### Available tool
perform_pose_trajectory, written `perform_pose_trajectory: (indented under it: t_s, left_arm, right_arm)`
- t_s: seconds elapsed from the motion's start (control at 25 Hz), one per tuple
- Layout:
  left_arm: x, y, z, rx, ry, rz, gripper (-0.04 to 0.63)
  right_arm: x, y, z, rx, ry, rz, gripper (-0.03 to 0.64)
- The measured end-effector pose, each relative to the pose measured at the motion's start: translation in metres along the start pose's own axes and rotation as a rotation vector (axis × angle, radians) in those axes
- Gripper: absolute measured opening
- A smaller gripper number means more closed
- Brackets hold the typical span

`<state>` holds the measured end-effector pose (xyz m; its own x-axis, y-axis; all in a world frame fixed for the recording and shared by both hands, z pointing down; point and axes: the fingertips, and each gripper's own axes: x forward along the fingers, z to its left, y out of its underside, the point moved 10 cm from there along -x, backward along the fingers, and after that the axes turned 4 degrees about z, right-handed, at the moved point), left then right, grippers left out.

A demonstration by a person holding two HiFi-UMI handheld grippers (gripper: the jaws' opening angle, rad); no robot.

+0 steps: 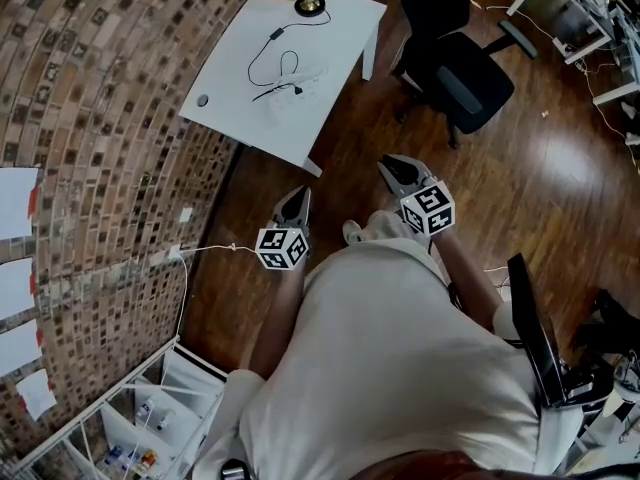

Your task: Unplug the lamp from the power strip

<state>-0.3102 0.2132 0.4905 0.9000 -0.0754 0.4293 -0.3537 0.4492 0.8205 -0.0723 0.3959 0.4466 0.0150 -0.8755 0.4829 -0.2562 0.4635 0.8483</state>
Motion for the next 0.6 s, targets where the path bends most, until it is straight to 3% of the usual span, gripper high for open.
perform_pose_trajectory:
  t_s: [0.32,0.6]
  left_arm:
    - [0.021,-0.006,-0.007,0.003,-0.004,0.017,0.003]
    - [0.037,-0.021,-0.005,-0.032,-0.103,0.005,0.003]
  right_arm:
    - [0.003,0.001,-0.023,0.017,-0.036,0.008,0.015]
    - [0.027,-0.016,-0.062,0.026,-0.107,0.023,0.015]
